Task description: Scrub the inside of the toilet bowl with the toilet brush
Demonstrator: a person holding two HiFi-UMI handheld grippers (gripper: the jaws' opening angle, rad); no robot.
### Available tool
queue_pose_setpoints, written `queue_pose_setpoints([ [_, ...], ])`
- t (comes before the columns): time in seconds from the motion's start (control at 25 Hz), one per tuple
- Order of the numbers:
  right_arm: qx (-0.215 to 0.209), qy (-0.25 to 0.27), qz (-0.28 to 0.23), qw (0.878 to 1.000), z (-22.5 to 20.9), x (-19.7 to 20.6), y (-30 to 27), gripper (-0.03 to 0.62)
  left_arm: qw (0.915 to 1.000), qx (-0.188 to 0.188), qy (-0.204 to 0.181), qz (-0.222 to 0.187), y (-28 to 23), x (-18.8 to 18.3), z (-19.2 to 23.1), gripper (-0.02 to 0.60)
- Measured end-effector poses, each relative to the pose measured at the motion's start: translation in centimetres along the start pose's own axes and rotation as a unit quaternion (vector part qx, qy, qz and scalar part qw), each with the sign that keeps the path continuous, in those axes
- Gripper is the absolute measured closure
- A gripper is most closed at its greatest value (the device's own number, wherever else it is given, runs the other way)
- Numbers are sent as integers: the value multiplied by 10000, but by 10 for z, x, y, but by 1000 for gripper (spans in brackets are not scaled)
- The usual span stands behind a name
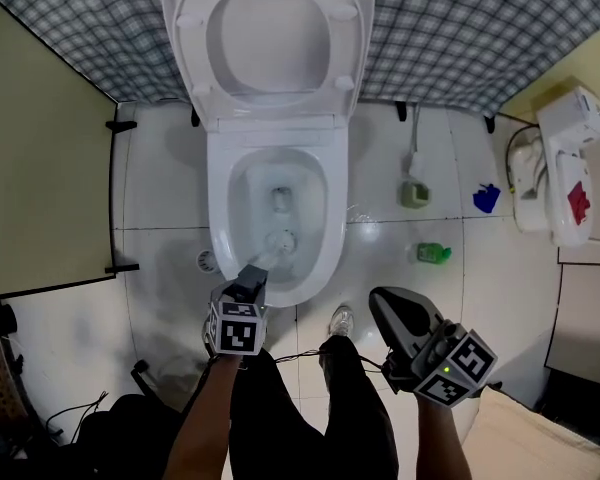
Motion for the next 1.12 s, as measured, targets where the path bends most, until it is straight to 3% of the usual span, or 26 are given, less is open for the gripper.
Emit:
queue_pose_setpoints([
  [0.16,44,35,-6,10000,7,-3,5,594,9992,369,-159,35,0,2,-29,399],
  [0.28,59,54,-33,10000,13,-5,10,594,9989,420,-195,94,12,7,-33,399],
  [0.44,-49,98,-126,9999,26,-11,10,594,9992,114,-251,289,29,22,-10,399],
  [0.64,-95,131,-198,9997,33,-17,18,594,9969,-547,-352,437,45,24,14,399],
  [0.76,-90,167,-244,9995,33,-22,24,594,9930,-773,-707,544,48,15,14,399],
  [0.88,-76,202,-273,9994,33,-24,31,594,9873,-767,-1186,728,49,6,7,399],
  [1.12,-22,175,-304,9994,32,-23,41,594,9731,-320,-1914,1239,47,-6,-3,399],
])
Point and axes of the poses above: the fingertips, and each gripper's own axes: y backward along the fingers, z to its left, x out of its underside, the point moved 10 cm from there along y, backward along the fingers, and after that the axes turned 8 degrees about z, right-handed, at the moved point
